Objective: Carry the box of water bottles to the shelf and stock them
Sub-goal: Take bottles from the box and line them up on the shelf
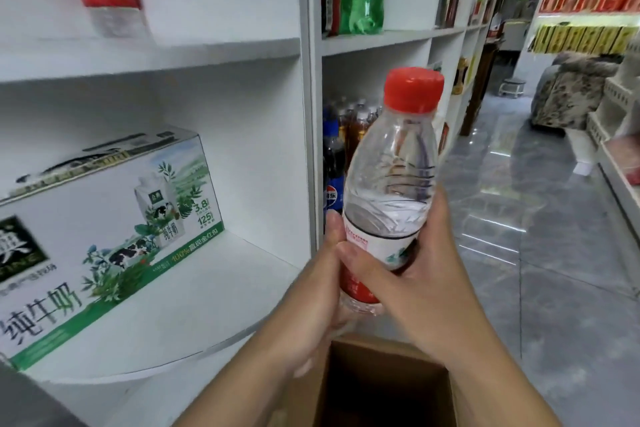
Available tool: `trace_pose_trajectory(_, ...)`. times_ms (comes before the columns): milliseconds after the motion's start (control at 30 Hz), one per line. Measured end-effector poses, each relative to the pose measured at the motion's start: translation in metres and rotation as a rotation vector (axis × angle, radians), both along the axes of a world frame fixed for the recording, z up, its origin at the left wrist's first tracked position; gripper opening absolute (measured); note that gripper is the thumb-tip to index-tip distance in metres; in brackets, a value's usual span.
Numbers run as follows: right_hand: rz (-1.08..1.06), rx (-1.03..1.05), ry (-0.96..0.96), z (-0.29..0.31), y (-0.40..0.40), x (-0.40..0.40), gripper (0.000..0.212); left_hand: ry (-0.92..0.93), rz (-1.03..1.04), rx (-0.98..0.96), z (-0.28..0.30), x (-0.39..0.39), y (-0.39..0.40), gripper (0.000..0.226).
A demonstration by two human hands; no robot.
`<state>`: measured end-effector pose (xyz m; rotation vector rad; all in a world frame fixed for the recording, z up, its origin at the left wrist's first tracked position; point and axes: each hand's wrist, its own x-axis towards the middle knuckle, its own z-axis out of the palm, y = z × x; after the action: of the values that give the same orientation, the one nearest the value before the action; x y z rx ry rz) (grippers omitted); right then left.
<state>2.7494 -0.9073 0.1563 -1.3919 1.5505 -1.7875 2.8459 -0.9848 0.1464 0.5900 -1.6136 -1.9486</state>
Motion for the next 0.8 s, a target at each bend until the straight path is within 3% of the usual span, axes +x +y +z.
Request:
trace_pose_trajectory(33, 0.014, -0.036, 0.006, 0.016, -0.001, 0.003, 0.093, 0.027, -0.076, -0.033, 0.012, 0.002, 0.001, 0.061)
trace_pose_trajectory(300, 0.039, -0.288, 0.154, 0.154, -0.024, 0.025, 0.085, -0.056, 0.031, -0.34, 0.149, 0.032, -0.009, 0.082)
trace_pose_trajectory(400, 0.117, -0.307, 0.157, 0.201, -0.039, 0.033, 0.086, -0.077, 0.117, -0.414, 0.194, 0.049, -0.019, 0.074)
trace_pose_trajectory(533, 0.21, -0.277, 0.143, 0.231, -0.075, 0.049, 0.071, -0.181, 0.288, -0.534, 0.231, 0.075, -0.039, 0.067)
trace_pose_trajectory(667, 0.167, -0.266, 0.127, 0.231, -0.128, 0.073, 0.075, -0.42, 0.442, -0.762, 0.242, 0.107, -0.086, 0.071)
trace_pose_trajectory(800, 0.103, -0.199, 0.109, 0.23, -0.179, 0.089, 0.07, -0.717, 0.392, -0.856, 0.229, 0.139, -0.121, 0.072)
